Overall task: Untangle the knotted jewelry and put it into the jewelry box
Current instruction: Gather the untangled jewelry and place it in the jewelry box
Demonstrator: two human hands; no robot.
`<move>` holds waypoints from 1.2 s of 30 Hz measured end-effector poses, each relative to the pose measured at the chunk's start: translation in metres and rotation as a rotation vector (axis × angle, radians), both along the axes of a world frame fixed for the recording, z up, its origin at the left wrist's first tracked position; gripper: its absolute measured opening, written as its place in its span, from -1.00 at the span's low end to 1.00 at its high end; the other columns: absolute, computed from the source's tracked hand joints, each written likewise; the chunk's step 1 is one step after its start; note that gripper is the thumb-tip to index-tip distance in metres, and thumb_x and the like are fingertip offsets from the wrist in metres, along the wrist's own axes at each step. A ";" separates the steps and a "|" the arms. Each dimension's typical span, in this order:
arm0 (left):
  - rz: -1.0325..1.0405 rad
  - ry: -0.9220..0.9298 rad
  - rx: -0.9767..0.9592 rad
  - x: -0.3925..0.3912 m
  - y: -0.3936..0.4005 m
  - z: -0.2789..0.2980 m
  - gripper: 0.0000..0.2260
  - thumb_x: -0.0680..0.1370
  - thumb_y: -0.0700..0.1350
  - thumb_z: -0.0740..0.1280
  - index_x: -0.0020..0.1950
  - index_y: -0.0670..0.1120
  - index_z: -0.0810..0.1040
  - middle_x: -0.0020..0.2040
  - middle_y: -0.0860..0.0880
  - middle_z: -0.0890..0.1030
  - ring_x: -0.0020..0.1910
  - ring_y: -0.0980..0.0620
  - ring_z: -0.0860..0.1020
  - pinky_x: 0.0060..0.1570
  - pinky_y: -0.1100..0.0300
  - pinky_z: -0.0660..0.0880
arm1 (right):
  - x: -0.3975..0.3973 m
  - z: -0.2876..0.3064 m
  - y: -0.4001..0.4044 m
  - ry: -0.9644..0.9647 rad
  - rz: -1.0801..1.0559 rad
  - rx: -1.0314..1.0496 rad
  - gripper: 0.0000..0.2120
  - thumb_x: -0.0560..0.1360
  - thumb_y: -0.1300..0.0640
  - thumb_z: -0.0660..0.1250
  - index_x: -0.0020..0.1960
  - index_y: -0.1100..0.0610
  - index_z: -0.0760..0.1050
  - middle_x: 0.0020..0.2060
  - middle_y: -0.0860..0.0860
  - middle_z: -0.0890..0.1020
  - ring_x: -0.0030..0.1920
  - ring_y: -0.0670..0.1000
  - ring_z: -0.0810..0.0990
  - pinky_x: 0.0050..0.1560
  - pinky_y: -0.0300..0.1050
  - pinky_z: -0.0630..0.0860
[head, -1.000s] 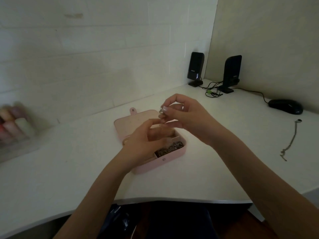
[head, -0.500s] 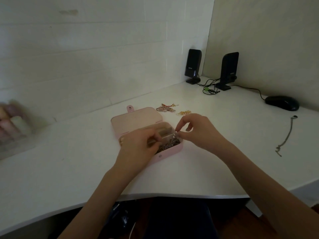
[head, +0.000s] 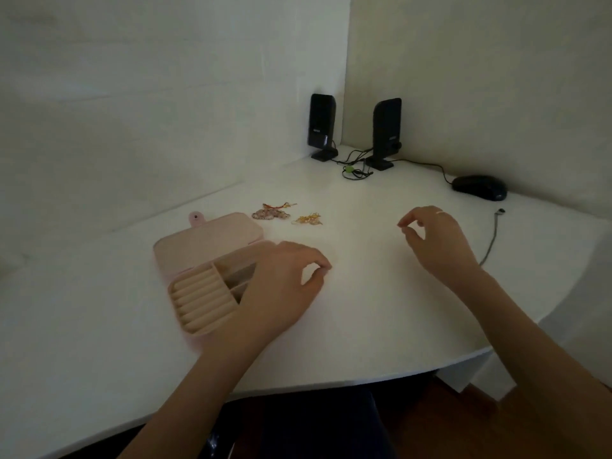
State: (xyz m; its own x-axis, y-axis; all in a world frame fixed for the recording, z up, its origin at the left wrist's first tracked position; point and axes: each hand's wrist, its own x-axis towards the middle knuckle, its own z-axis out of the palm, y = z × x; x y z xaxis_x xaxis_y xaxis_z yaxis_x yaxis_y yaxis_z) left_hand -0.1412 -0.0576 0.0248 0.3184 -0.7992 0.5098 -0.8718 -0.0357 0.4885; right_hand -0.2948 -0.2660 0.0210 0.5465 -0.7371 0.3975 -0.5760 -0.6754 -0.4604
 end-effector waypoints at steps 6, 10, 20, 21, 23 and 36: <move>-0.203 -0.079 0.119 -0.038 -0.062 -0.002 -0.80 0.49 -0.08 0.24 -0.05 -0.04 0.65 -0.08 0.06 0.67 -0.02 0.04 0.57 0.11 0.05 0.44 | -0.060 -0.010 -0.072 0.016 -0.276 0.049 -0.72 0.61 0.26 0.14 0.27 0.18 0.48 0.25 0.19 0.51 0.25 0.18 0.46 0.24 0.03 0.37; -0.248 -0.071 0.121 -0.050 -0.093 -0.005 -0.87 0.53 -0.16 0.31 -0.01 -0.05 0.64 -0.03 0.06 0.66 0.05 0.06 0.54 0.18 0.11 0.39 | -0.075 -0.012 -0.116 0.020 -0.350 0.101 -0.66 0.62 0.25 0.10 0.37 0.17 0.40 0.32 0.22 0.44 0.30 0.21 0.41 0.30 0.06 0.33; -0.272 -0.063 0.121 -0.056 -0.118 -0.023 -0.83 0.49 -0.16 0.27 -0.03 -0.08 0.64 -0.09 0.00 0.66 -0.02 0.01 0.56 0.12 0.03 0.47 | -0.059 -0.026 -0.161 0.069 -0.492 0.080 -0.66 0.59 0.35 0.10 0.26 0.21 0.51 0.17 0.25 0.49 0.17 0.22 0.44 0.16 -0.01 0.41; -0.273 -0.066 0.125 -0.056 -0.119 -0.024 -0.83 0.48 -0.15 0.26 -0.03 -0.08 0.64 -0.10 0.01 0.66 -0.03 0.01 0.57 0.10 0.05 0.47 | -0.058 -0.026 -0.160 0.058 -0.480 0.080 -0.67 0.58 0.37 0.12 0.24 0.20 0.52 0.16 0.25 0.49 0.18 0.21 0.42 0.16 -0.02 0.41; -0.281 -0.063 0.131 -0.058 -0.120 -0.026 -0.81 0.48 -0.12 0.25 0.00 -0.08 0.63 -0.07 0.02 0.65 -0.01 0.02 0.55 0.12 0.11 0.44 | -0.058 -0.025 -0.157 0.026 -0.445 0.071 -0.73 0.59 0.33 0.17 0.20 0.18 0.54 0.14 0.24 0.49 0.18 0.19 0.43 0.13 -0.03 0.42; -0.346 0.806 0.161 -0.071 -0.136 0.011 -0.78 0.61 -0.23 0.24 0.25 -0.10 0.43 0.00 0.01 0.63 0.04 0.11 0.58 0.14 0.22 0.46 | -0.026 0.062 -0.016 -0.404 0.428 0.393 -0.83 0.46 0.36 0.39 0.01 0.18 0.62 -0.19 0.13 0.67 -0.17 0.04 0.67 -0.05 -0.19 0.61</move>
